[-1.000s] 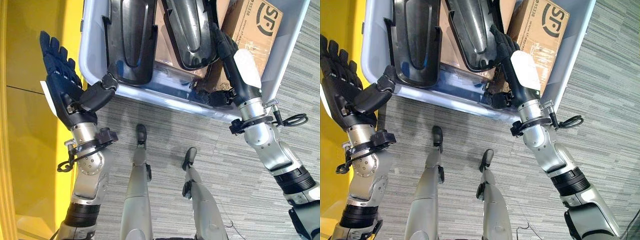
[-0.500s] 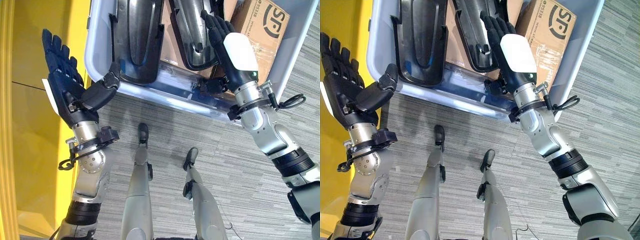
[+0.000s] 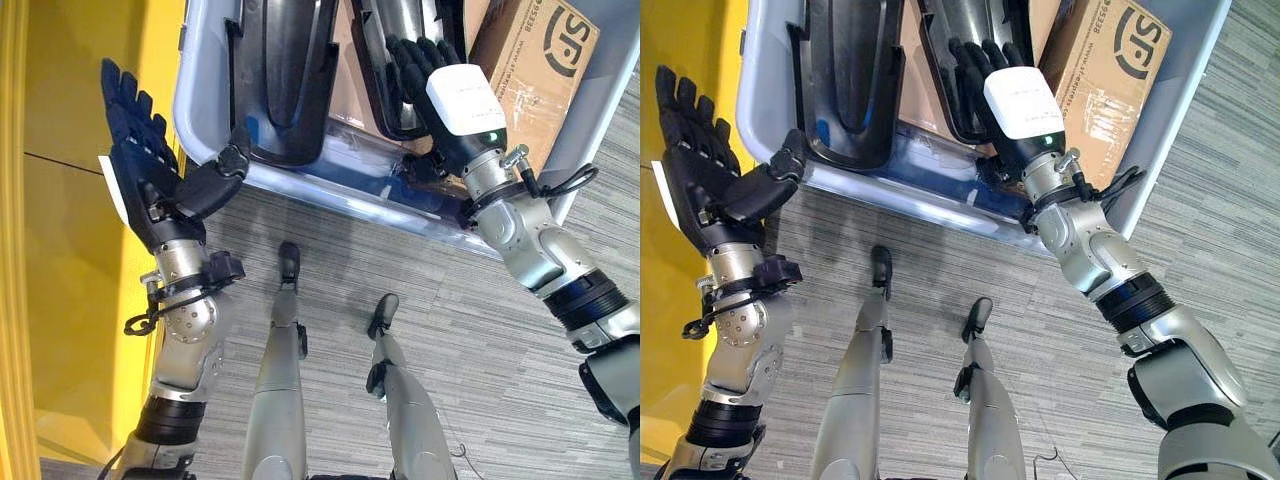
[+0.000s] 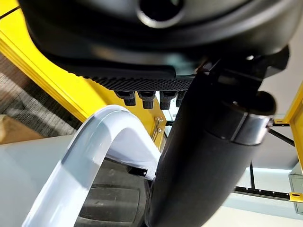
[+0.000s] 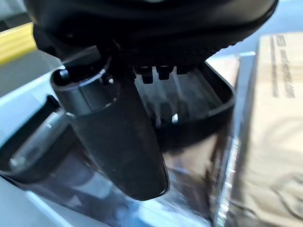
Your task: Move parts from the plastic box to the shelf.
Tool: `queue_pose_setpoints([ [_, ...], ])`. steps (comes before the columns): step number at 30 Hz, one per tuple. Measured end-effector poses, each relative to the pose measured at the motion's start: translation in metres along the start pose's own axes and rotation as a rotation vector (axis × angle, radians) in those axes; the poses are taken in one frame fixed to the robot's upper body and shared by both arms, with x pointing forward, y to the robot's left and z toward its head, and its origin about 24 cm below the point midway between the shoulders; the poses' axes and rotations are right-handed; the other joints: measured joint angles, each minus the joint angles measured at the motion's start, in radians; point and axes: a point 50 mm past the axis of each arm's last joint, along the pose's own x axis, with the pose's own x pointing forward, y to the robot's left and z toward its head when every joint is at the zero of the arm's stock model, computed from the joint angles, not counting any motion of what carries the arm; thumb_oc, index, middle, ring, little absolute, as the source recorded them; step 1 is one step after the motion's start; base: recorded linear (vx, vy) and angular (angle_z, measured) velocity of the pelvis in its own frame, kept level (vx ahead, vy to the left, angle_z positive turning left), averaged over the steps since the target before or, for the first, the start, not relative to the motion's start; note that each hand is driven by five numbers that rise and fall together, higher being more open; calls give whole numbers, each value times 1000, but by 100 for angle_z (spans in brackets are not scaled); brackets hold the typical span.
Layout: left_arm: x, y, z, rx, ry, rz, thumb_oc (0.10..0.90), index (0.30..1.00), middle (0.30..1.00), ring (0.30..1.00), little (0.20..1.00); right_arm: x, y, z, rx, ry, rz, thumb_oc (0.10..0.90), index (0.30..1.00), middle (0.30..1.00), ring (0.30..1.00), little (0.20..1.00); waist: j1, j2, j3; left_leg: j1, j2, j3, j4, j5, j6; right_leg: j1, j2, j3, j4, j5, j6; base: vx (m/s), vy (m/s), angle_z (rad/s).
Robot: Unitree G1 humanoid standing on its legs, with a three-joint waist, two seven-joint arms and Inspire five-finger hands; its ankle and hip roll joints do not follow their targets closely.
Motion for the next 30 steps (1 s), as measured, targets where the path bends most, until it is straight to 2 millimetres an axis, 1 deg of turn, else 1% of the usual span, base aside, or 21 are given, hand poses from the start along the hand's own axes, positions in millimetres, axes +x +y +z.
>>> queue_pose_setpoints([
  [6, -1, 0, -1, 2, 5, -14, 900, 1000, 1000, 1000, 1000, -1, 7, -16, -23, 70, 35, 900, 1000, 1000, 1000, 1000, 10, 0, 0, -2, 0, 0, 0, 0, 0, 0, 1, -1, -4, 0, 0, 0, 0, 0],
  [12, -2, 1, -3, 4, 12, -29, 900, 1000, 1000, 1000, 1000, 6, 6, -26, -64, 106, 36, 900, 1000, 1000, 1000, 1000, 11, 0, 0, -4, 0, -1, 0, 0, 0, 0, 1, -2, -6, 0, 0, 0, 0, 0],
  [18, -5, 3, -4, -7, 21, -24, 900, 1000, 1000, 1000, 1000, 13, 2, -30, -105, 118, 19, 900, 1000, 1000, 1000, 1000, 12, 1, 0, -15, -1, -2, 0, 0, 0, -10, 1, -2, -6, 2, -1, 0, 0, 0],
  [28, -11, 5, -8, -5, 42, -60, 900, 1000, 1000, 1000, 1000, 20, 8, -38, -135, 156, 30, 900, 1000, 1000, 1000, 1000, 16, 5, -2, -18, -2, -3, 0, 0, -1, -16, -1, -3, -1, 5, 1, 0, 0, 0],
  [29, -12, 5, -9, -12, 50, -61, 900, 1000, 1000, 1000, 1000, 20, 10, -38, -132, 163, 27, 539, 495, 495, 495, 495, 16, 6, -2, -18, -3, -3, 0, 0, -1, -17, -2, -3, 1, 4, 1, 0, 0, 0],
  [30, -13, 5, -10, -17, 56, -62, 900, 1000, 1000, 1000, 1000, 20, 11, -39, -133, 165, 27, 410, 314, 314, 314, 314, 17, 6, -2, -18, -4, -3, 0, 0, -1, -17, -3, -3, 1, 4, 1, 0, 0, 0],
])
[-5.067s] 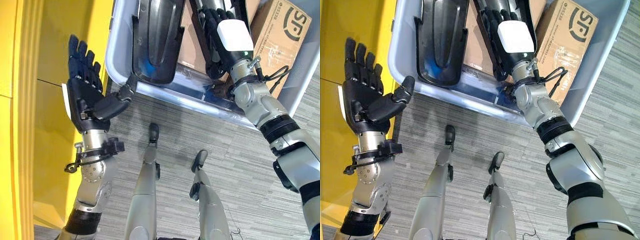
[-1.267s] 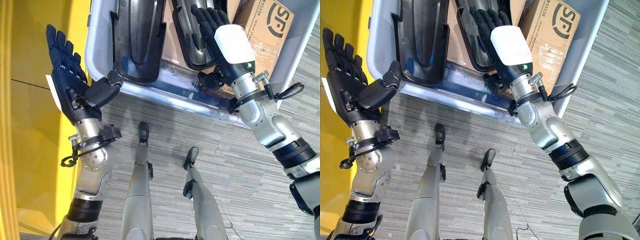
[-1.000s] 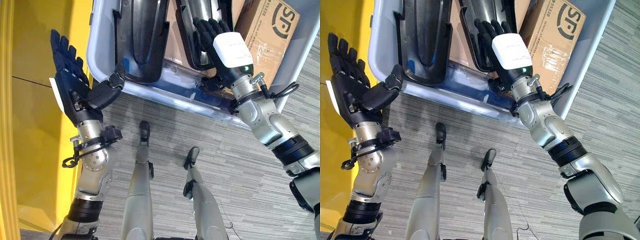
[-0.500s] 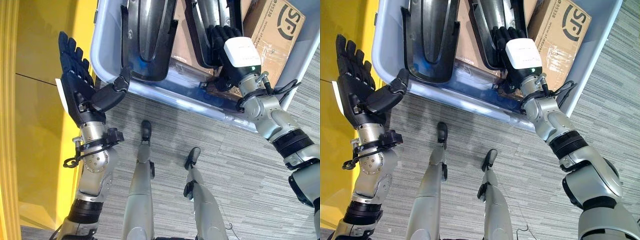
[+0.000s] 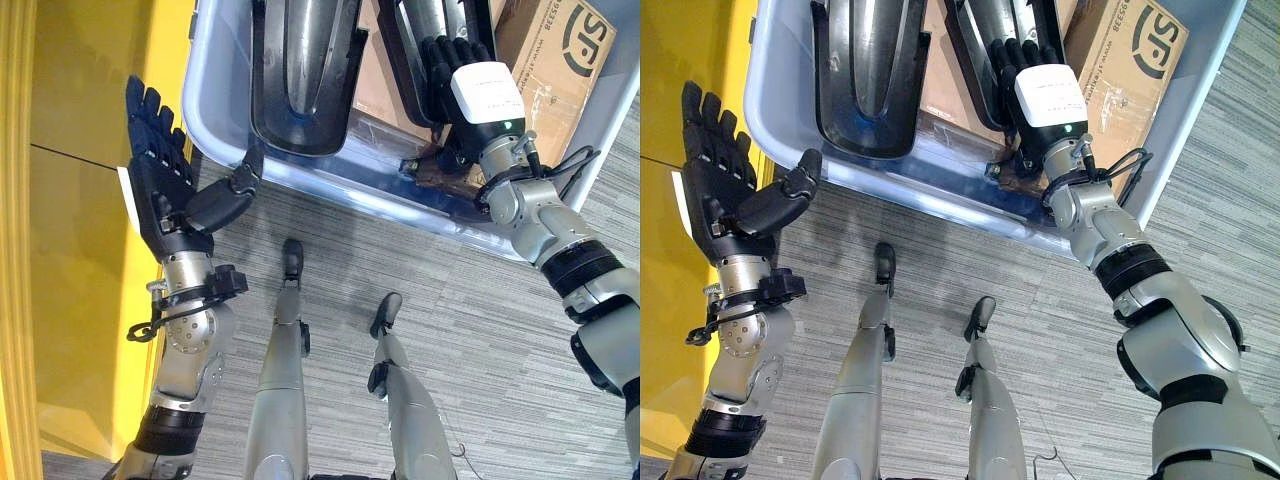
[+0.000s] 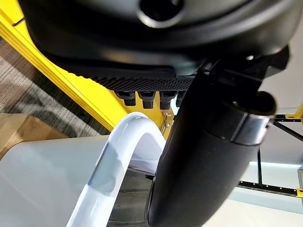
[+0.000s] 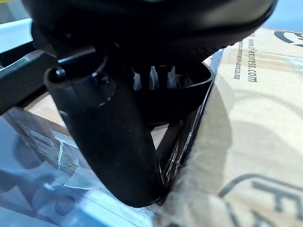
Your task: Move parts from the plastic box to the shelf.
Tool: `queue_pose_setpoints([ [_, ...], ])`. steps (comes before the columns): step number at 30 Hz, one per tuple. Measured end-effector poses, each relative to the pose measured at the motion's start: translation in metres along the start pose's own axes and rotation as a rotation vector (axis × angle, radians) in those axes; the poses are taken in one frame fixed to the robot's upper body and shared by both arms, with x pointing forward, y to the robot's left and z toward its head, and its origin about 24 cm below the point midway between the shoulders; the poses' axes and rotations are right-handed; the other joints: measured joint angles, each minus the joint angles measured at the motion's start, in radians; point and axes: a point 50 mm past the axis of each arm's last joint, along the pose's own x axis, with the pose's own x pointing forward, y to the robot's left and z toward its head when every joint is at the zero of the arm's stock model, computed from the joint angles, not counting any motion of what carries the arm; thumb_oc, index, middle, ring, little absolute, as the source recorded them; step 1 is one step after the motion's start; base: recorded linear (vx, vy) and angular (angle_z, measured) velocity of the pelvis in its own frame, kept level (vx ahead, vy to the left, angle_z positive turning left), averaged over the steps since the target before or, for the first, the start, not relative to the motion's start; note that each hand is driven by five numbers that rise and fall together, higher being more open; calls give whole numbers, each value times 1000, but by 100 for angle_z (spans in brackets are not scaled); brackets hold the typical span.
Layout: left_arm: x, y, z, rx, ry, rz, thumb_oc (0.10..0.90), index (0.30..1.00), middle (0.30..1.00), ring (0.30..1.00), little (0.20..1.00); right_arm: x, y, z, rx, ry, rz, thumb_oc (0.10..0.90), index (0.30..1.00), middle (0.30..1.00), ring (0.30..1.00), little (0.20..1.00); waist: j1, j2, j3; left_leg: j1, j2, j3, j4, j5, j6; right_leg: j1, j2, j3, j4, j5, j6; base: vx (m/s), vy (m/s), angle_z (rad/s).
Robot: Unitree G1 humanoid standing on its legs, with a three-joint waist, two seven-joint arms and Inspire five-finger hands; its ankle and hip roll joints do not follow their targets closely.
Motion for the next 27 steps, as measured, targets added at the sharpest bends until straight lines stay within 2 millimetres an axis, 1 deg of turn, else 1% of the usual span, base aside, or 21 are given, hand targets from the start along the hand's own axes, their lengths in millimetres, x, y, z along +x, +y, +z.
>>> queue_pose_setpoints([
  [1, -2, 0, -2, -15, 11, -2, 900, 1000, 1000, 1000, 1000, 0, 1, -1, -1, 5, -2, 400, 300, 300, 300, 300, 0, 1, 0, 0, -2, 0, 0, 0, 0, -1, -2, 0, 1, 0, 0, 0, 0, 0],
  [5, -6, 3, -4, -12, 30, -9, 900, 1000, 1000, 1000, 1000, -1, -2, -4, 1, 17, -37, 400, 300, 300, 300, 300, -2, 2, -1, 1, -8, 1, 0, 0, 0, -1, -8, 0, 6, -2, 0, 0, 0, 0],
  [8, -5, 1, -3, -15, 23, -13, 900, 1000, 1000, 1000, 1000, -1, -3, -5, -31, 13, -40, 400, 300, 300, 300, 300, -2, 3, -1, 3, -10, 2, 0, 0, -1, -3, -12, 1, 15, -4, 2, 0, 0, 0],
  [13, -5, 1, -3, -16, 21, -13, 900, 1000, 1000, 1000, 1000, -7, -1, -2, 7, 13, -59, 400, 300, 300, 300, 300, -1, 4, -2, 5, -15, 3, 0, 0, -1, -4, -18, 1, 24, -6, 2, 0, 0, 0],
  [15, -4, 1, -2, -17, 17, -10, 900, 1000, 1000, 1000, 1000, -13, -1, 0, 55, 13, -82, 400, 300, 300, 300, 300, 0, 4, -2, 5, -16, 4, 0, 0, 0, -4, -18, 1, 24, -7, 2, 0, 0, 0],
  [19, 3, -4, 3, -30, -14, -8, 900, 1000, 1000, 1000, 1000, -29, 1, 16, 143, -51, -96, 400, 300, 300, 300, 300, 1, 6, -1, 15, -17, 5, 1, 1, 1, 5, -21, 2, 23, -4, 8, 0, 0, 0],
  [22, 8, -7, 4, -34, -28, 3, 900, 1000, 1000, 1000, 1000, -41, 13, 32, 224, -81, -79, 400, 300, 300, 300, 300, -1, 10, 0, 47, -20, 7, 1, 2, 2, 39, -23, 2, 18, -9, 11, -8, 3, 2],
  [23, 11, -9, 5, -36, -38, 4, 900, 1000, 1000, 1000, 1000, -47, 16, 38, 259, -98, -80, 400, 300, 300, 300, 300, -1, 11, 0, 62, -20, 9, 1, 2, 2, 54, -24, 2, 15, -10, 11, 0, 0, 0],
  [24, 12, -9, 5, -36, -40, 8, 900, 1000, 1000, 1000, 1000, -52, 16, 43, 292, -118, -88, 400, 300, 300, 300, 300, -5, 11, 0, 76, -20, 12, 1, 2, 2, 69, -24, 3, 12, -10, 11, 0, 0, 0],
  [26, 12, -9, 3, -32, -30, 6, 900, 1000, 1000, 1000, 1000, -57, 18, 48, 313, -142, -73, 400, 300, 300, 300, 300, -9, 11, 0, 97, -19, 19, 1, 2, 2, 93, -24, 4, 4, -9, 11, 0, 0, 0],
  [27, 10, -11, 1, -29, -23, 0, 900, 1000, 1000, 1000, 1000, -61, 23, 48, 319, -142, -50, 400, 300, 300, 300, 300, -7, 11, 0, 112, -18, 24, 0, 2, 2, 109, -23, 4, -3, -8, 10, 0, 0, 0],
])
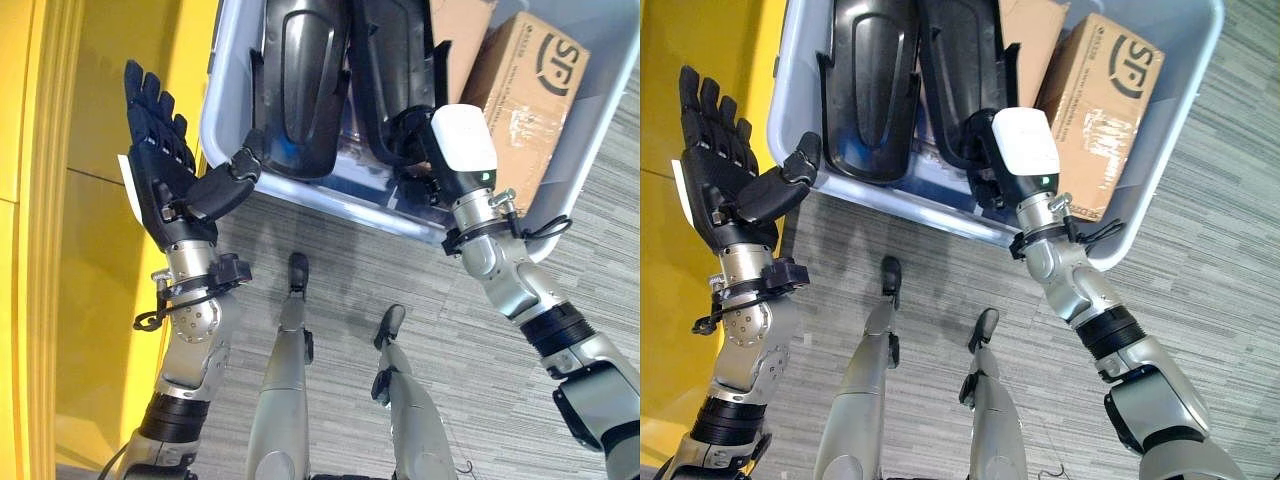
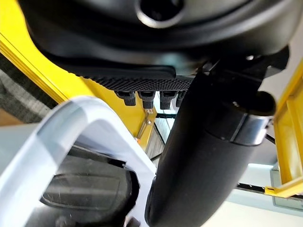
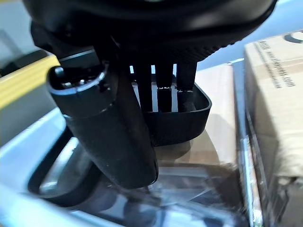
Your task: Move parts from the plastic box to the shelf.
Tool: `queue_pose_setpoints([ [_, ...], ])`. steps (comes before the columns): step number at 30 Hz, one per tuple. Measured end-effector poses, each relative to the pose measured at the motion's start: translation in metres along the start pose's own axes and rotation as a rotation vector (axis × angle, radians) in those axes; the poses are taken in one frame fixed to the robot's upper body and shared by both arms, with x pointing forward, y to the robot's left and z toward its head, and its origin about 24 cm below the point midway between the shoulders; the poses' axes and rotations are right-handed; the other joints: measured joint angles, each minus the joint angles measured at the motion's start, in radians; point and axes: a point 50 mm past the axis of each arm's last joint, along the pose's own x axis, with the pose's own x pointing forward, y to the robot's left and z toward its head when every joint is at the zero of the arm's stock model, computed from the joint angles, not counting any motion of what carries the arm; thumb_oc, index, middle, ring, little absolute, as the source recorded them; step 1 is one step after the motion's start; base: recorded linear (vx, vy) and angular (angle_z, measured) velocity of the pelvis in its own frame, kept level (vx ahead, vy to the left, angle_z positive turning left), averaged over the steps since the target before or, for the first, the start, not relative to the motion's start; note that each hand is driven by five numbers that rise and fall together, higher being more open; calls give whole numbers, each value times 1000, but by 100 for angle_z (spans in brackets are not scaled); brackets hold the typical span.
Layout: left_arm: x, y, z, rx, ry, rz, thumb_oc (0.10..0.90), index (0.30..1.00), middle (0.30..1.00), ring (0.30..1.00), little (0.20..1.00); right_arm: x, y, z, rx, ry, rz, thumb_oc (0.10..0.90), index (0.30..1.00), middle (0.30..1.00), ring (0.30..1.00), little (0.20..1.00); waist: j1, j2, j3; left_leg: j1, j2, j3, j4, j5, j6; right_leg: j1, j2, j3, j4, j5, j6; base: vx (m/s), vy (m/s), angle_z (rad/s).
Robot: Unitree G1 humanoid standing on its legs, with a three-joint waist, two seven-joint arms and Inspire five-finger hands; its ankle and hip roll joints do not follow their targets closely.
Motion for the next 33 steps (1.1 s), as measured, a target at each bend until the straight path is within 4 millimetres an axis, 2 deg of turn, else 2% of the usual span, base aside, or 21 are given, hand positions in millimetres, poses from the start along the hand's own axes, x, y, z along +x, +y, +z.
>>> queue_pose_setpoints([
  [8, -5, 3, -5, 46, 25, 0, 900, 1000, 1000, 1000, 1000, -26, 15, 4, 79, 0, 55, 400, 300, 300, 300, 300, -1, 0, 0, 66, 4, 5, -17, 0, 0, 62, 5, 2, -13, 5, -4, -2, 1, -1],
  [13, -11, 7, -8, 64, 45, 3, 900, 1000, 1000, 1000, 1000, -41, 23, 5, 104, 12, 89, 400, 300, 300, 300, 300, 2, 0, 0, 149, 5, 13, -41, -2, -2, 135, 6, 6, -27, 6, -5, 3, 1, -1],
  [18, -11, 6, -6, 62, 42, 0, 900, 1000, 1000, 1000, 1000, -40, 14, 8, 111, -3, 56, 400, 300, 300, 300, 300, 0, -1, 0, 188, 9, 30, -54, -3, -3, 162, 7, 23, -31, 11, -6, 32, -8, -9],
  [19, -19, 10, 2, 59, 38, -30, 900, 1000, 1000, 1000, 1000, -46, 1, 9, 114, -17, 16, 400, 300, 300, 300, 300, 2, 1, 0, 198, 8, 32, -57, -4, -3, 172, 5, 23, -32, 12, -5, 50, -3, -2],
  [21, -35, 33, 24, 55, 10, -42, 900, 1000, 1000, 1000, 1000, -57, -15, 7, 100, -32, -14, 400, 300, 300, 300, 300, 8, 1, 0, 221, 6, 35, -61, -4, -3, 188, 1, 24, -32, 9, -4, 29, 1, -1],
  [23, -38, 57, 31, 27, 5, 65, 900, 1000, 1000, 1000, 1000, -64, -19, -1, 88, -3, -19, 400, 300, 300, 300, 300, 22, 3, -1, 275, 1, 36, -69, -4, -3, 240, -5, 23, -32, -1, -1, 52, -2, 3],
  [24, -36, 64, 35, 15, -11, 97, 900, 1000, 1000, 1000, 1000, -67, -24, -6, 71, 7, -24, 400, 300, 300, 300, 300, 27, 9, -5, 298, 2, 35, -73, -12, -7, 261, -4, 21, -32, -9, -3, 42, -20, 5],
  [27, -33, 71, 42, 5, -58, 122, 900, 1000, 1000, 1000, 1000, -66, -46, -8, 24, -15, -71, 400, 300, 300, 300, 300, 33, 21, -11, 315, 4, 37, -72, -22, -12, 279, -1, 22, -32, -10, -4, 40, -22, 2],
  [33, -34, 64, 37, -30, -19, 47, 900, 1000, 1000, 1000, 1000, -64, -70, 0, -14, -87, -121, 400, 300, 300, 300, 300, 29, 28, -15, 387, -6, 62, -70, -31, -5, 339, -18, 41, -32, -11, -1, 30, -29, -8],
])
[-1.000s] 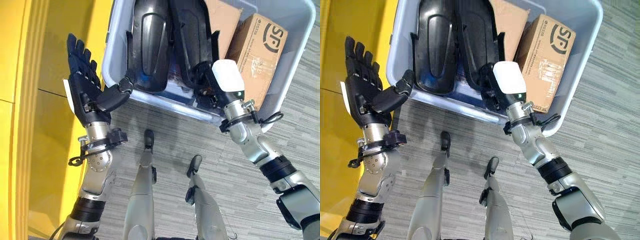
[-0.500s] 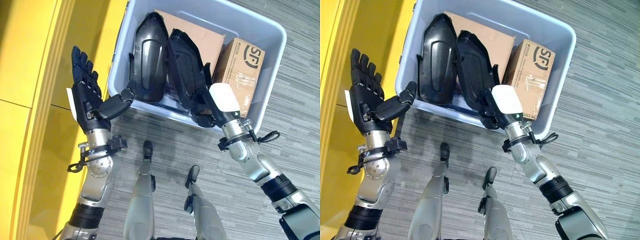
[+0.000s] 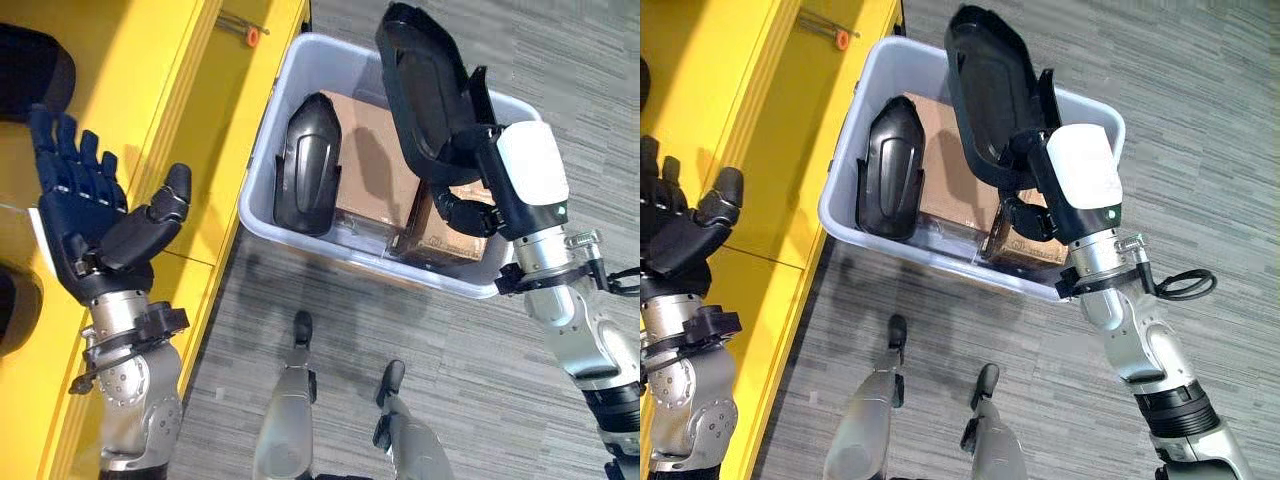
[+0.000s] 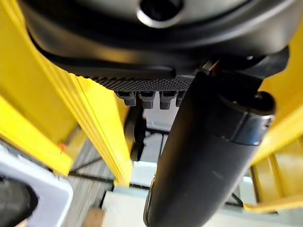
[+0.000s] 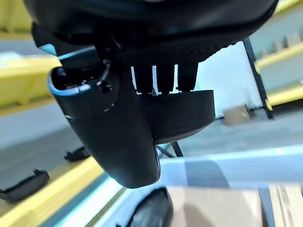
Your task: Move parts from the plastic box to the shelf.
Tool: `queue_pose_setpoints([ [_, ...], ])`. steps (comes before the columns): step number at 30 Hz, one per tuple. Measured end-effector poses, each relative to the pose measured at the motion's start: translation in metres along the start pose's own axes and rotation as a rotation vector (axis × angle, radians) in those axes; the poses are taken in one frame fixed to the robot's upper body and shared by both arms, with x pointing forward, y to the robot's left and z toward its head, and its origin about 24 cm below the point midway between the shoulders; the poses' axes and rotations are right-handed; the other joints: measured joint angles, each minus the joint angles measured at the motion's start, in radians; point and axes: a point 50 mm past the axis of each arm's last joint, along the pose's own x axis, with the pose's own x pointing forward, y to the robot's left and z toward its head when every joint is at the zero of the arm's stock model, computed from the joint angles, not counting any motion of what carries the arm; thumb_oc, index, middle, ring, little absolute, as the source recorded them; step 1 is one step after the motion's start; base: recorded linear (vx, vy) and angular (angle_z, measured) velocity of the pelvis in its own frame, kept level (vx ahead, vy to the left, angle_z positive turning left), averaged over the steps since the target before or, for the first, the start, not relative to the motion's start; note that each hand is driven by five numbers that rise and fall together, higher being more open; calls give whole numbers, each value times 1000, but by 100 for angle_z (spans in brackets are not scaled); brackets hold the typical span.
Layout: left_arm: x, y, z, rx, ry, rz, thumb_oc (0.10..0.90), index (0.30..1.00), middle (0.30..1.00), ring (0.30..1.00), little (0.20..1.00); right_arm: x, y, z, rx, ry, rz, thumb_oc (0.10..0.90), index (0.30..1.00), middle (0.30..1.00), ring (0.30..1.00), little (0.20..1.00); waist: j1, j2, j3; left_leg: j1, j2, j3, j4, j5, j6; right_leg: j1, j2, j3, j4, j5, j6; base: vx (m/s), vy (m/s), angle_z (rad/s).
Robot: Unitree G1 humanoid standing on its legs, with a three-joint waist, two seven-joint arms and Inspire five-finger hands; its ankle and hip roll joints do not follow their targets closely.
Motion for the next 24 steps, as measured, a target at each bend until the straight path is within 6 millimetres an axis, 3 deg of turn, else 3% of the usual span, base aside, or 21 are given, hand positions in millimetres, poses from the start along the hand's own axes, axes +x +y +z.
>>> queue_pose_setpoints([
  [9, -1, -1, -4, -25, 42, -47, 900, 1000, 1000, 1000, 1000, 2, -17, 3, -44, -52, -21, 400, 300, 300, 300, 300, -40, 45, -51, 99, 8, 23, 3, -24, 3, 85, 1, 27, 2, -10, 0, -13, -77, -7],
  [15, -7, 1, -18, -10, 122, -57, 900, 1000, 1000, 1000, 1000, 0, -16, 2, -51, -55, -1, 400, 300, 300, 300, 300, -74, 55, -107, 129, 25, 23, 4, -26, -1, 113, 25, 30, 8, -21, -11, -90, -150, -2],
  [20, -17, 10, -33, 24, 212, -26, 900, 1000, 1000, 1000, 1000, -3, -9, 3, -16, -56, 30, 400, 300, 300, 300, 300, -85, 56, -112, 170, 72, 17, 19, -22, -13, 109, 71, 38, 110, -78, -41, -196, -225, -5],
  [22, -26, 15, -39, 40, 262, -16, 900, 1000, 1000, 1000, 1000, -1, -1, 6, 16, -66, 56, 400, 300, 300, 300, 300, -82, 61, -116, 183, 101, 8, 16, -10, -33, 84, 95, 36, 192, -124, -62, -170, -162, -1],
  [24, -39, 19, -47, 50, 327, 0, 900, 1000, 1000, 1000, 1000, -3, 7, 9, 52, -78, 91, 400, 300, 300, 300, 300, -74, 80, -127, 183, 122, -18, 0, 12, -49, 72, 126, 21, 238, -146, -79, -191, -183, 27],
])
